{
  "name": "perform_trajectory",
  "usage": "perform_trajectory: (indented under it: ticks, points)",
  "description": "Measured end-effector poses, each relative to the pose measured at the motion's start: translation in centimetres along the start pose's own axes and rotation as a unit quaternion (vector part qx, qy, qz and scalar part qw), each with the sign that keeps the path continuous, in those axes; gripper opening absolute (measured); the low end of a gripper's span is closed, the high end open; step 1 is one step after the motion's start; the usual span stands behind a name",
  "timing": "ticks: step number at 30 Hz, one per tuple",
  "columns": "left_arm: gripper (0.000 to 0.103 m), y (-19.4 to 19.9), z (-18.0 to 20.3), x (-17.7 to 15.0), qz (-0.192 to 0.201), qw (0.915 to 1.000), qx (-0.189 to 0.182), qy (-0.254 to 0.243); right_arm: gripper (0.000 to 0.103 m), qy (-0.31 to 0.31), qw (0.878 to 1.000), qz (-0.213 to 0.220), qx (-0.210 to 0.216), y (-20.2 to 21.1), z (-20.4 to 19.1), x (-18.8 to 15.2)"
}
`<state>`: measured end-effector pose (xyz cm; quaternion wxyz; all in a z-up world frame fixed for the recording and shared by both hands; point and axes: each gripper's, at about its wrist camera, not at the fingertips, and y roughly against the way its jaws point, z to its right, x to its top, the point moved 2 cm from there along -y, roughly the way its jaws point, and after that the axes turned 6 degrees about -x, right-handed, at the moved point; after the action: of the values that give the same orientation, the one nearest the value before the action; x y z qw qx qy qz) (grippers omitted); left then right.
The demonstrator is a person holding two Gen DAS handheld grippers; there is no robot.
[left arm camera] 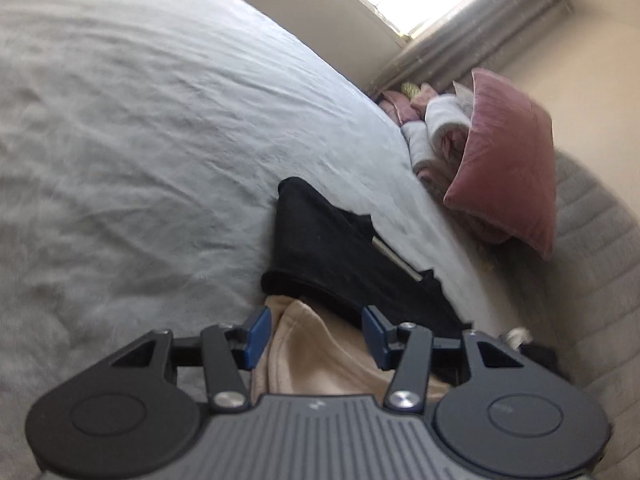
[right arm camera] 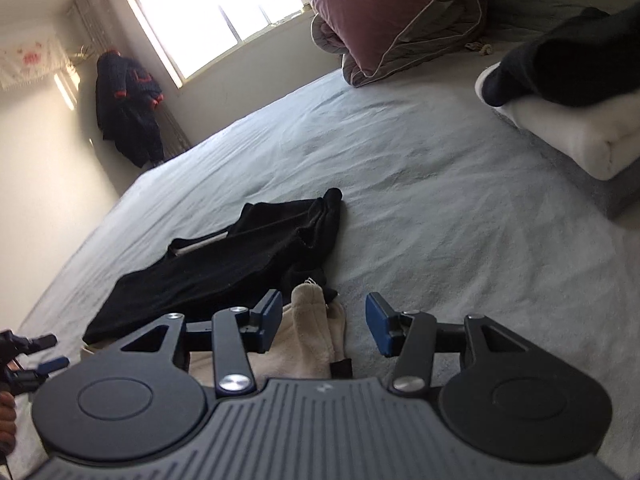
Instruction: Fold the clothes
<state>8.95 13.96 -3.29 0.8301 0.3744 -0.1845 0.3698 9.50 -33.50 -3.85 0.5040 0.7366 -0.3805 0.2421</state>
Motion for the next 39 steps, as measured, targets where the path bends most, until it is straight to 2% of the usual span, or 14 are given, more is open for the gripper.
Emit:
perform_trajectory:
  ticks: [2,4,5,9,11,17,21,27,30,34,37,38,39]
  points:
    - [0.050,-0.4,0.6,-0.6,-0.005,0.9985,0.030,-0.045,0.049,0.011,1.000,-0.003,-0.008,-0.4,-0.1,-0.3]
    - [0.050,-0.8,1.6,-1.2,0.011,0.9916,0.075,-0.105,0.047,0.020,1.000,-0.003,-0.016,-0.6,-0.2,-0.5]
    - [0.049,-1.1,2.0,-1.3,0.017,0.9884,0.083,-0.126,0.044,0.025,1.000,-0.003,-0.018,-0.8,-0.2,-0.5]
    - [0.038,-1.8,2.3,-1.6,0.014,0.9847,0.084,-0.152,0.031,0.043,0.999,-0.002,-0.017,-1.1,-0.6,-0.9]
    - [0.030,-2.2,2.2,-1.8,0.004,0.9832,0.091,-0.158,0.018,0.056,0.998,0.000,-0.018,-1.1,-1.0,-1.1]
    - [0.012,-1.9,2.7,-2.0,0.012,0.9798,0.084,-0.181,0.012,0.094,0.995,0.025,-0.029,-0.5,-2.4,-1.6]
    - [0.011,-0.3,3.5,-1.8,0.044,0.9805,0.061,-0.181,0.010,0.094,0.994,0.052,-0.030,0.5,-2.7,-1.4]
    - [0.011,1.3,3.6,-1.0,0.080,0.9835,0.035,-0.158,0.009,0.088,0.992,0.089,-0.033,1.3,-2.7,-0.6]
    - [0.011,0.5,2.8,-0.7,0.070,0.9875,0.039,-0.136,0.009,0.078,0.993,0.086,-0.035,0.8,-2.3,-0.3]
    - [0.012,-1.3,2.0,-0.8,0.044,0.9894,0.060,-0.125,0.010,0.077,0.995,0.052,-0.041,-0.9,-2.0,-0.7]
    - [0.016,-2.1,1.6,-0.9,0.026,0.9900,0.074,-0.118,0.025,0.072,0.995,0.040,-0.049,-1.2,-1.7,-0.9]
    - [0.023,-2.0,1.5,-0.8,0.024,0.9901,0.077,-0.115,0.034,0.069,0.995,0.043,-0.051,-1.0,-1.6,-0.8]
    - [0.032,-1.9,1.4,-0.7,0.023,0.9903,0.080,-0.112,0.038,0.066,0.995,0.049,-0.053,-0.6,-1.5,-0.7]
